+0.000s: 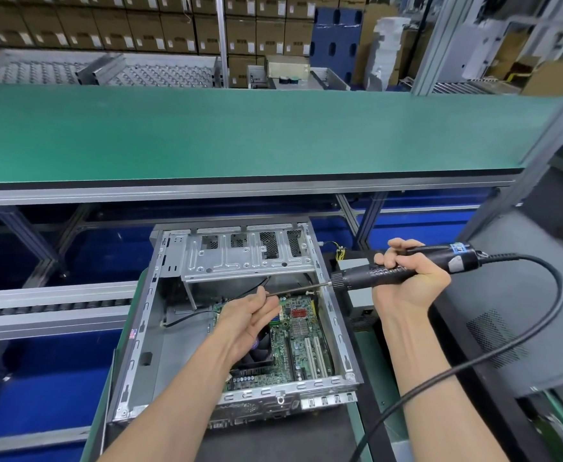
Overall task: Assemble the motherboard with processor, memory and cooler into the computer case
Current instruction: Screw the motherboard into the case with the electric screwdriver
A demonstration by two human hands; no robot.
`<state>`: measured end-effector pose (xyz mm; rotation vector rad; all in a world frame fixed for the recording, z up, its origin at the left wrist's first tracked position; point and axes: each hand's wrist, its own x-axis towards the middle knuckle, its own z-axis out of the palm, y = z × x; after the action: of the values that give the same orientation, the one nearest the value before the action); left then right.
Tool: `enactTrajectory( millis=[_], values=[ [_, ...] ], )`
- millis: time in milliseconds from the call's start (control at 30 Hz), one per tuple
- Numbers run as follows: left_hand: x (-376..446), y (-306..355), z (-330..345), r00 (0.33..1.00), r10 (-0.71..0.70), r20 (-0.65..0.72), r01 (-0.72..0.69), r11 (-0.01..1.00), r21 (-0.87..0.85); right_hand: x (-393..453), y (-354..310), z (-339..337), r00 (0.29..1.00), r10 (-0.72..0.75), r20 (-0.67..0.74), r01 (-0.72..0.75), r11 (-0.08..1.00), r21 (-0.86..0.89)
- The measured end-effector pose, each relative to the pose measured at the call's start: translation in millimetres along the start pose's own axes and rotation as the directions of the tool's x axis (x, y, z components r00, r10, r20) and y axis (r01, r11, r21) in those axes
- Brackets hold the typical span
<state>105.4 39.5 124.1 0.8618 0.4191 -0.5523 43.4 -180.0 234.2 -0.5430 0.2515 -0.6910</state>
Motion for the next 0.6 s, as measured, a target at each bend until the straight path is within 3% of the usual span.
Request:
enactTrajectory(
  millis=[167, 600],
  values=[
    [-1.0, 0.9, -1.6, 1.0, 0.014, -0.017, -0.013, 0.999, 0.048, 1.8, 1.6, -1.7, 1.0, -0.001, 0.003, 0.0, 1.0, 0.011],
    [4.4, -1.7, -0.4, 1.0, 0.005, 0.017, -0.004, 0.998, -0.063, 0.1, 0.1, -1.0, 0.999, 0.02, -0.031, -0.019, 0.999, 0.039]
  ],
)
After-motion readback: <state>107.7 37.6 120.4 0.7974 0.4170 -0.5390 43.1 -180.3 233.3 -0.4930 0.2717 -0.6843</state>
